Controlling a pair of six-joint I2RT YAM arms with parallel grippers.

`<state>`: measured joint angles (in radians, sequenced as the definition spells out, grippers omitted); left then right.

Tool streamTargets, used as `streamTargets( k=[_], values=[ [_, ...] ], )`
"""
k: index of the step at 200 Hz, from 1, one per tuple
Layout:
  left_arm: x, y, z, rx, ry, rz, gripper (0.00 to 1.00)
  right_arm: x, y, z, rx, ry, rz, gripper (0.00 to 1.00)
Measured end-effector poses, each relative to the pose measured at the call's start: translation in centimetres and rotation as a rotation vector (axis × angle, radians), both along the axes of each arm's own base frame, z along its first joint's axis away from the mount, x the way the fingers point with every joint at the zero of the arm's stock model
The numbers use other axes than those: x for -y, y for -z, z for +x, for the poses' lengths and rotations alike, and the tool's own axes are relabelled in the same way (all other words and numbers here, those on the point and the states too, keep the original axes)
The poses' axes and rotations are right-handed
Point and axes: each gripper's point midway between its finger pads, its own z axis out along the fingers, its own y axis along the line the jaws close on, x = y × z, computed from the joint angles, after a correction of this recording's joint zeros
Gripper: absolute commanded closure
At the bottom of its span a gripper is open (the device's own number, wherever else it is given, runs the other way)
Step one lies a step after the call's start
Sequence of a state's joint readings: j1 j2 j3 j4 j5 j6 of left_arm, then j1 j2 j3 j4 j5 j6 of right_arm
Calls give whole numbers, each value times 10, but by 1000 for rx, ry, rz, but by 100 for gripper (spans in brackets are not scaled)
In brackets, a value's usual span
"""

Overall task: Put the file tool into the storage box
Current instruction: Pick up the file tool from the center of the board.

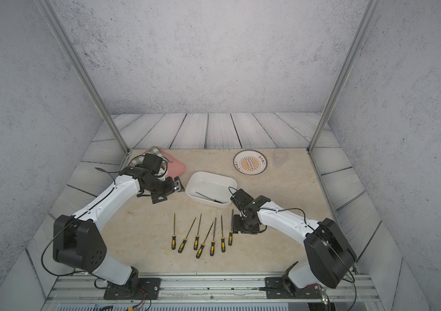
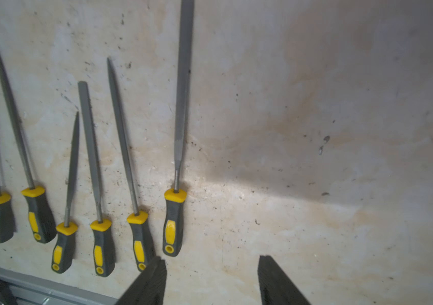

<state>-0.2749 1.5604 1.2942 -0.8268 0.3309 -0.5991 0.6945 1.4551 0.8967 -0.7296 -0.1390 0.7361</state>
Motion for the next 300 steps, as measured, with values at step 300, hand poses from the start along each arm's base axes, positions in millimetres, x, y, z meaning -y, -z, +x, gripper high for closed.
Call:
streamTargets(
  k=[300],
  values=[
    [2,20,-9,15,60,-9,2,-28,36,-9,-96,-27,-107,43]
  ],
)
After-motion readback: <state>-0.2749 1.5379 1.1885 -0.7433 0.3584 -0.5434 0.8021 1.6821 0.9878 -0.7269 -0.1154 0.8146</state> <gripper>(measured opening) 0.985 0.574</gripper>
